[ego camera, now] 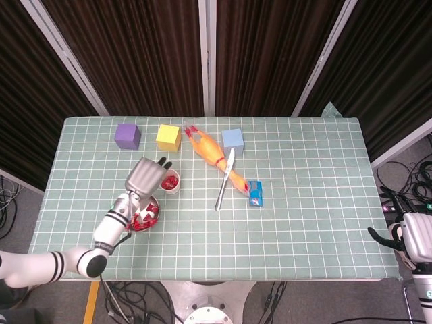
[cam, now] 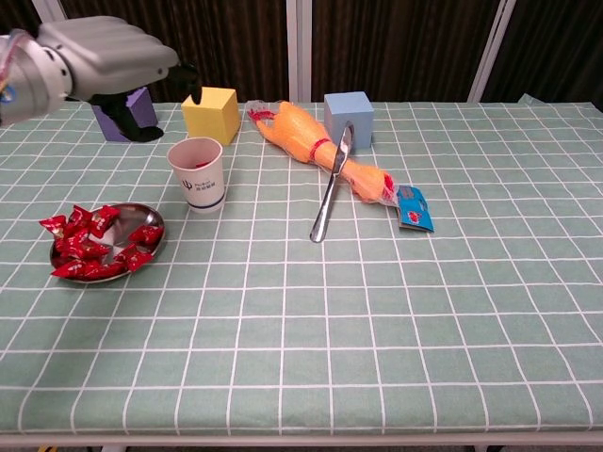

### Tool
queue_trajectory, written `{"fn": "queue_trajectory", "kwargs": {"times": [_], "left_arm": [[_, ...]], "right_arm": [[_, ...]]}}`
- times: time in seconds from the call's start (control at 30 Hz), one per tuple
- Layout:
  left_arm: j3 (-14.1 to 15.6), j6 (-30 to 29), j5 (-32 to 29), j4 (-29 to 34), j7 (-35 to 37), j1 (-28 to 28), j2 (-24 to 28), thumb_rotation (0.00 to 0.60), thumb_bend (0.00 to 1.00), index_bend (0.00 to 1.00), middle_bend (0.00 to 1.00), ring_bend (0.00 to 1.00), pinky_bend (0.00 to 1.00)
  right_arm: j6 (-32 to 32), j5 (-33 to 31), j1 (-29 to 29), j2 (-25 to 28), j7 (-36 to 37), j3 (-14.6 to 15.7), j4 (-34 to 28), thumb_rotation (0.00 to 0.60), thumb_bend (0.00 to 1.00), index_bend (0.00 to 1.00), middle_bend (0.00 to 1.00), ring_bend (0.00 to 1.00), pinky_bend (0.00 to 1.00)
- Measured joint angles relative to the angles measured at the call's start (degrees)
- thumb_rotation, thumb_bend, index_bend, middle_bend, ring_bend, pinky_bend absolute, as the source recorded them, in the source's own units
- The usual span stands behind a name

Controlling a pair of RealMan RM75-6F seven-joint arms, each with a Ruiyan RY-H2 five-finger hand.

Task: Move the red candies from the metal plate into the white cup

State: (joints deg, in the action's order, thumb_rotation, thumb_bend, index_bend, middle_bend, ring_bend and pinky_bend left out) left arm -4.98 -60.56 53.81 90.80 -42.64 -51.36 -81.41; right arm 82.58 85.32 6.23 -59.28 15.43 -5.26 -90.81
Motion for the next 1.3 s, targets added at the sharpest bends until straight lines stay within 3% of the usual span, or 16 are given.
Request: {"fn": "queue_trajectory", "kwargs": {"times": [0.27,0.5,0.97,1.3], "left_arm": [[5.0,-2.6,8.0,1.2,14.5,9.8,4.1,0.600,0.23,0.36,0.39,0.95,1.00],[9.8,-2.1,14.3,-2.2,17.4,13.4,3.8,0.600,0.23,0.36,0.39,0.95,1.00],[10.1,4.0,16.5,-13.2,14.6,13.8,-0.8,0.600,0.30,0.37,0.39,0.95,1.00],[9.3,7.2,16.7,-15.6,12.5,13.4,-2.2,0.600,0.31,0.41,0.41,0.94,1.00]], "right_arm": [[-0.1,0.6,0.4,-0.1,0.1,0.1,0.0,0.600,0.12,0.13,0.25,0.20,0.53],[0.3,0.9,0.3,0.1,-0.4,0.1,-0.5,0.600,0.12,0.13,0.25,0.20,0.53],[0.6,0.7,0.1,0.2,-1.3,0.2,-1.4,0.600,0.12,0.13,0.25,0.21,0.54],[0.4,0.3,0.2,0.4,-2.1,0.1,-1.9,0.600,0.12,0.13,0.25,0.21,0.54]]}}
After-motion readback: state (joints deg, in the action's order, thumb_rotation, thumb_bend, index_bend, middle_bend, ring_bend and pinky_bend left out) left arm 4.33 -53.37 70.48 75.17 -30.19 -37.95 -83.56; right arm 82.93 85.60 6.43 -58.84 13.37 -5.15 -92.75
